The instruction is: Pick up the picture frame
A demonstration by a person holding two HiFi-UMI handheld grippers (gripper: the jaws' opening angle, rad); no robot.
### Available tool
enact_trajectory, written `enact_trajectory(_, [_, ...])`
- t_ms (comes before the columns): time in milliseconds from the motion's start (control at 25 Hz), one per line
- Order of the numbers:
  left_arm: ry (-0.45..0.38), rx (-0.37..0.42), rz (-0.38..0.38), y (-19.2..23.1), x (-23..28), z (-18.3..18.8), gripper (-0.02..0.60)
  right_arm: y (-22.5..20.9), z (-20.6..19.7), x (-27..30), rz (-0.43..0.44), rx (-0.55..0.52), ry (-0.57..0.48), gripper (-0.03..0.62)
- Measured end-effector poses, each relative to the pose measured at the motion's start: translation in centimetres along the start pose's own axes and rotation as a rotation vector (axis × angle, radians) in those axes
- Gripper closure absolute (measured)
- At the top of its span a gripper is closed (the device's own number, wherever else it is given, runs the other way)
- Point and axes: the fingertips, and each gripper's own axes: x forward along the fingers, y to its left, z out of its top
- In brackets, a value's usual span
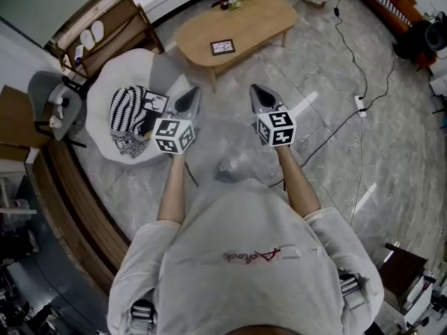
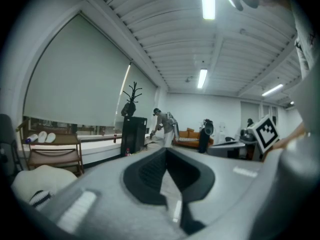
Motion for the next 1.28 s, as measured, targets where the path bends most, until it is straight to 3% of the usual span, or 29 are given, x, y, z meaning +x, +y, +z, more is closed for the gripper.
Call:
enact_trajectory(600, [0.009,-0.017,-0.052,9.4,7.9,1.0,0.581,-2.5,2.1,11.4,-0.036,-0.004,0.018,0.588])
enact_trajectory(1280, [0.035,-0.030,-0.073,10.7,10.4,-0.1,0.581,-4.3,1.3,13.1,-0.059,0.003,0.045,0.588])
